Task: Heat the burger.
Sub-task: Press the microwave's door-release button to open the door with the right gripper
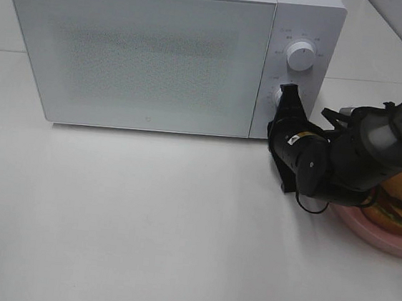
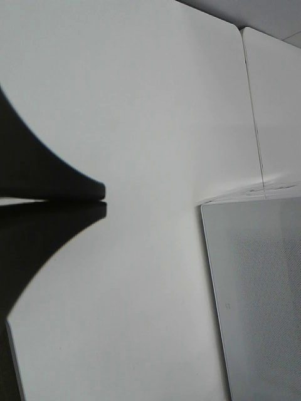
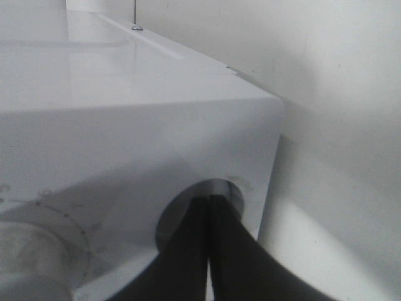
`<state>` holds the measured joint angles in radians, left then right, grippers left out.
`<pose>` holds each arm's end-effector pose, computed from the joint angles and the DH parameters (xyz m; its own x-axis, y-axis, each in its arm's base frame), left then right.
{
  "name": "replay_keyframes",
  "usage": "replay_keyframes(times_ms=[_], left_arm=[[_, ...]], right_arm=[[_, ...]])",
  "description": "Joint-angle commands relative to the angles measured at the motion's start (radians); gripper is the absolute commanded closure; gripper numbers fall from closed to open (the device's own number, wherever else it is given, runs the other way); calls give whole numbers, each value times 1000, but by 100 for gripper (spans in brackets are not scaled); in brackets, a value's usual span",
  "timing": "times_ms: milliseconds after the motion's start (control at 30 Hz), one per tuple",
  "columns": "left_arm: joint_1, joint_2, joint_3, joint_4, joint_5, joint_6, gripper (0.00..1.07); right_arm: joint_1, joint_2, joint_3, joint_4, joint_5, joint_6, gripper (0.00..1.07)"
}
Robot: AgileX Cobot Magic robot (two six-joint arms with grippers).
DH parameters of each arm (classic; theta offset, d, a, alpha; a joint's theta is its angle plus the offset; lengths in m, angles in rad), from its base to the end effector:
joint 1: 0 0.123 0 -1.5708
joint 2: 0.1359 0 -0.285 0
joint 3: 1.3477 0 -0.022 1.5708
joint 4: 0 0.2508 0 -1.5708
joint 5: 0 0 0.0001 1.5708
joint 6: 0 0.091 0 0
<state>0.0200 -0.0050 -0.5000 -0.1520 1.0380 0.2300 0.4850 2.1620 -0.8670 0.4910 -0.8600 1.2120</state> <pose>-0.0050 -0.0120 0.2799 -0.4067 0.1424 -0.9024 0.1617 0.9834 0.0823 0.3486 0.1470 0.0753 -0.1537 0.9745 -0.1638 0.3495 0.2086 0.9134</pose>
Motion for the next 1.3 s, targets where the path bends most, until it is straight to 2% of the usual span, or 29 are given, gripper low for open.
replay_keyframes(times_ms=[33,533,833,1133,1300], left_arm=[[-6,-23,2,-4,0,-4,106],[-6,-23,2,-4,0,-4,106],[-6,-23,2,-4,0,-4,106],[-6,-23,2,-4,0,-4,106],[-6,-23,2,-4,0,-4,106]], right_arm=[[-11,-10,-59,-52,-146,-7,107],[-11,-10,-61,-56,-157,-5,107],[-11,-10,-117,-78,-123,-12,107],[-11,-13,-115,-83,-103,3,107],[-11,-54,-66,-83,-48,15,107]])
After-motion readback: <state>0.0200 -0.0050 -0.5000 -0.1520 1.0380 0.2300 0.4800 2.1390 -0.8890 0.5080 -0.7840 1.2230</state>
